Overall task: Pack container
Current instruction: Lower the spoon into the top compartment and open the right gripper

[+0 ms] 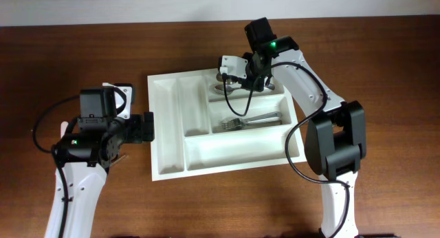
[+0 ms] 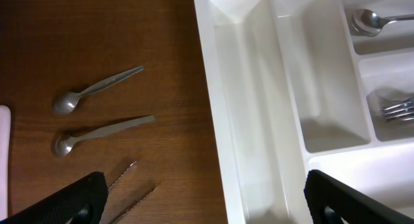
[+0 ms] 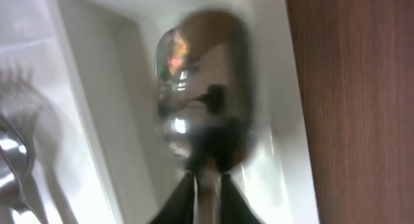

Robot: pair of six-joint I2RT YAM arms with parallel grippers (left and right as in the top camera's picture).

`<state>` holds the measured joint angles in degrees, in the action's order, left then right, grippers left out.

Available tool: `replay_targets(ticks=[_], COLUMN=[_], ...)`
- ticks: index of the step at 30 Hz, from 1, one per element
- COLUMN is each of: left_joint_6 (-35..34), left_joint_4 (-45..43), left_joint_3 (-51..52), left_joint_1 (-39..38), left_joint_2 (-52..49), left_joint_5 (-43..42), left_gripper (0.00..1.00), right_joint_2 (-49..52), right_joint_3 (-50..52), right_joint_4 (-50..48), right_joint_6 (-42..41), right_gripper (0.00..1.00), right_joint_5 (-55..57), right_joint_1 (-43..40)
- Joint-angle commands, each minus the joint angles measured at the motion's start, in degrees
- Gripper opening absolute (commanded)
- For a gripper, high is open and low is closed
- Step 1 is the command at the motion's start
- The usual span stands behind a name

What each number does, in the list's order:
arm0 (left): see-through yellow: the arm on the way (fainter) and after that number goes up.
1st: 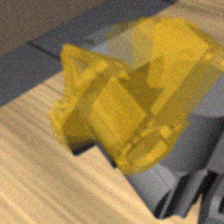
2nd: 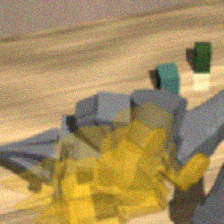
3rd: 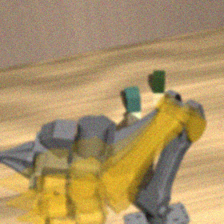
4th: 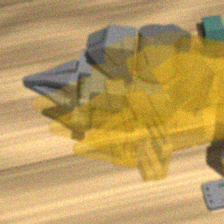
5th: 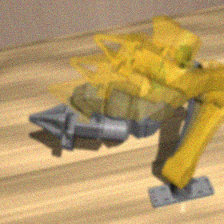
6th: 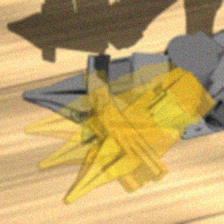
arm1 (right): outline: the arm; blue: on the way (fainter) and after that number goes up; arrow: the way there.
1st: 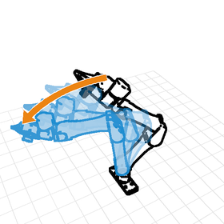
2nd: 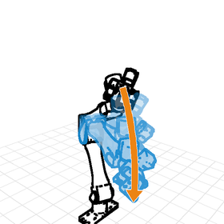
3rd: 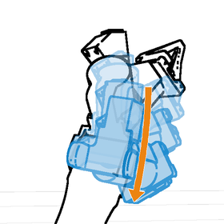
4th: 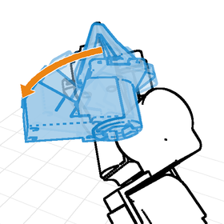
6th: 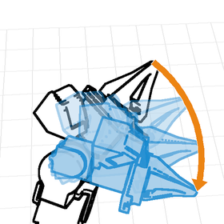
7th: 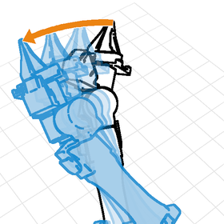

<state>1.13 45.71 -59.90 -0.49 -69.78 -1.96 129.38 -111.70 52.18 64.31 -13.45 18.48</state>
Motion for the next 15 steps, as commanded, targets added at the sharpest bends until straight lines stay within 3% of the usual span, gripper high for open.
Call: replay_targets(ticks=[1, 7, 8, 9, 15], left_joint_6=[1.1, 1.1, 1.1, 1.1, 1.1], left_joint_4=[0.0, 0.0, 0.0, 0.0, 0.0], left_joint_3=[-1.3, -1.3, -1.3, -1.3, -1.3], left_joint_1=[-0.2, -0.2, -0.2, -0.2, -0.2], left_joint_2=[0.0, 0.0, 0.0, 0.0, 0.0], left_joint_5=[-0.7, -0.7, -0.6, -0.6, -0.6], left_gripper=[0.99, 0.99, 0.99, 0.99, 0.99], right_joint_2=[-0.4, -1.3, -1.7, -2.1, -2.3], right_joint_3=[-0.2, -0.3, -0.3, -0.3, 0.0], right_joint_4=[-0.1, 1.9, 3.0, 4.3, 10.6], right_joint_6=[-2.9, -5.1, -5.0, -5.0, -9.4], right_gripper=[0.34, 0.41, 0.51, 0.53, 0.54], right_joint_5=[-1.6, -1.5, -1.5, -1.3, -1.3], right_joint_1=[0.2, 0.2, 0.2, 0.2, -0.1])
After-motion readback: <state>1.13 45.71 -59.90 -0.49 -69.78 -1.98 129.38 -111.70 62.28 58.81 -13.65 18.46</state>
